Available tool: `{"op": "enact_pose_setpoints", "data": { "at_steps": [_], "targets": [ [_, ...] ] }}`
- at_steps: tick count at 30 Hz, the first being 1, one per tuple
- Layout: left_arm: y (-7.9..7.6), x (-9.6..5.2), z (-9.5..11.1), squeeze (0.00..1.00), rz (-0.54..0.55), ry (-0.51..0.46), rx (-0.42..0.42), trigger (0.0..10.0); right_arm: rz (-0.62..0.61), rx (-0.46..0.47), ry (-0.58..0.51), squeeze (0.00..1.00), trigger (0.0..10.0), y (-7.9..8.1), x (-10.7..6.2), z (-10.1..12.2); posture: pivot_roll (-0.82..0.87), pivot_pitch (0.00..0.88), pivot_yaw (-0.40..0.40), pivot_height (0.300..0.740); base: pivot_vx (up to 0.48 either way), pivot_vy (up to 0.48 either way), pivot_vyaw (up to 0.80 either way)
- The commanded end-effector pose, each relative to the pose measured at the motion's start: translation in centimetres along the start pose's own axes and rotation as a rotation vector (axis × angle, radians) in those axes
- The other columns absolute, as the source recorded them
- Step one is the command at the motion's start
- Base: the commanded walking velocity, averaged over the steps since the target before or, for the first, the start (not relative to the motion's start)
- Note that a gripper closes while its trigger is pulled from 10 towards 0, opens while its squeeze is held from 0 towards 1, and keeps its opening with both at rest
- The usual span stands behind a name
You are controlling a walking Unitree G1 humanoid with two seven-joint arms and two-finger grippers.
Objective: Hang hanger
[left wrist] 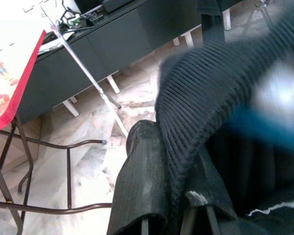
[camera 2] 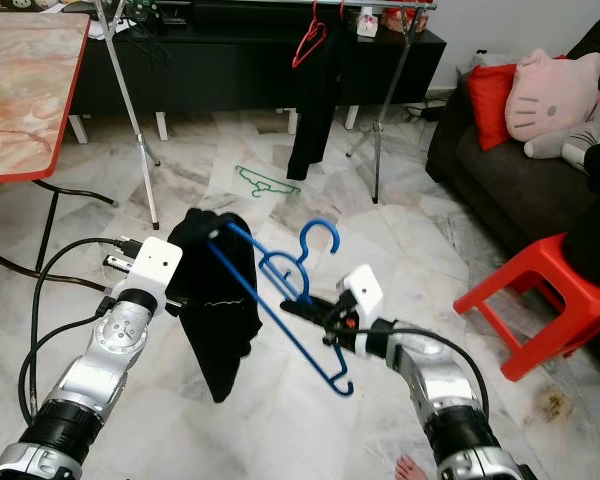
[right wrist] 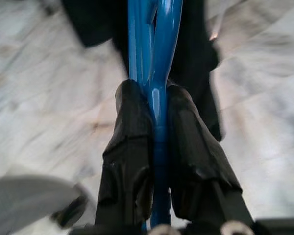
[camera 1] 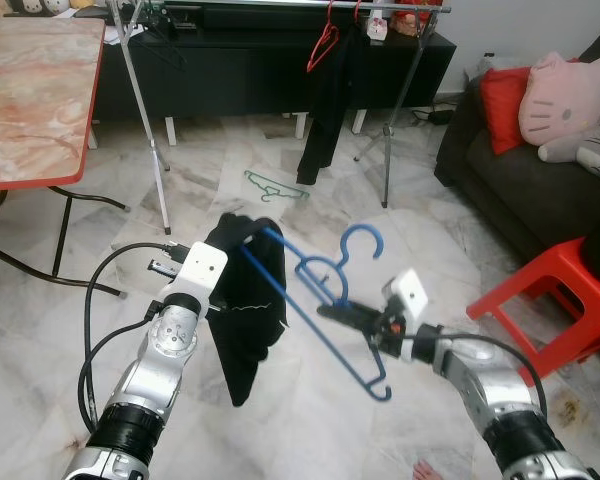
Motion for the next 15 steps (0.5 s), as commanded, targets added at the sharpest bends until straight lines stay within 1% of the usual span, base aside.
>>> {"op": "enact_pose_setpoints", "data": {
  "at_steps": [1,3,4,5,7,10,11,15],
  "targets": [
    [-0.3,0.0,0.3,0.00,-0.002,-0.019,-0.021,0.6,0.055,-0.040,0.023,0.00,0.0,0.6,-0.4,0.1,0.01,0.057,-0.142,0.740,0.000,0.000,0.00],
    [-0.3,0.0,0.5,0.00,-0.001,-0.026,-0.024,0.0,0.088,-0.064,0.094,0.00,0.0,1.1,-0.6,-1.1,0.01,0.058,-0.142,0.740,0.000,0.000,0.00],
    [-0.3,0.1,0.6,0.00,0.003,-0.026,-0.028,0.0,0.090,-0.074,0.129,0.00,0.0,1.1,-0.8,-1.7,0.01,0.058,-0.142,0.740,0.000,0.000,0.00],
    [-0.3,0.1,0.6,0.00,0.010,-0.027,-0.034,0.0,0.097,-0.097,0.191,0.00,0.0,1.1,-1.1,-2.5,0.00,0.057,-0.141,0.740,0.000,0.000,0.00],
    [-0.3,0.1,0.6,0.00,0.014,-0.028,-0.035,0.0,0.126,-0.108,0.222,0.00,0.0,1.4,-1.4,-2.9,0.00,0.057,-0.141,0.740,0.000,0.000,0.00],
    [0.2,0.1,0.3,0.00,0.048,-0.009,-0.034,0.0,0.186,-0.106,0.208,0.00,0.0,2.2,-1.9,-2.5,0.00,0.057,-0.141,0.740,0.000,0.000,0.00],
    [0.2,0.1,0.3,0.00,0.048,-0.009,-0.034,0.0,0.186,-0.106,0.208,0.00,0.0,2.2,-1.9,-2.5,0.00,0.057,-0.141,0.740,0.000,0.000,0.00],
    [1.8,0.1,-1.3,0.00,0.136,0.068,-0.076,0.0,0.309,-0.103,0.153,0.00,0.0,3.9,-3.0,-1.1,0.00,0.062,-0.142,0.740,0.000,0.000,0.00]
  ]
}}
Point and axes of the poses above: a point about 5 cm out from each wrist's last joint towards the gripper, its own x axis pointing out of the wrist towards the gripper, its own z axis along the axis of the wrist's last joint, y = z × x, the point moved 4 cm from there along x, pointing out of the wrist towards the gripper, and after that the axes turned 7 degrees about -x, right-handed, at the moved point
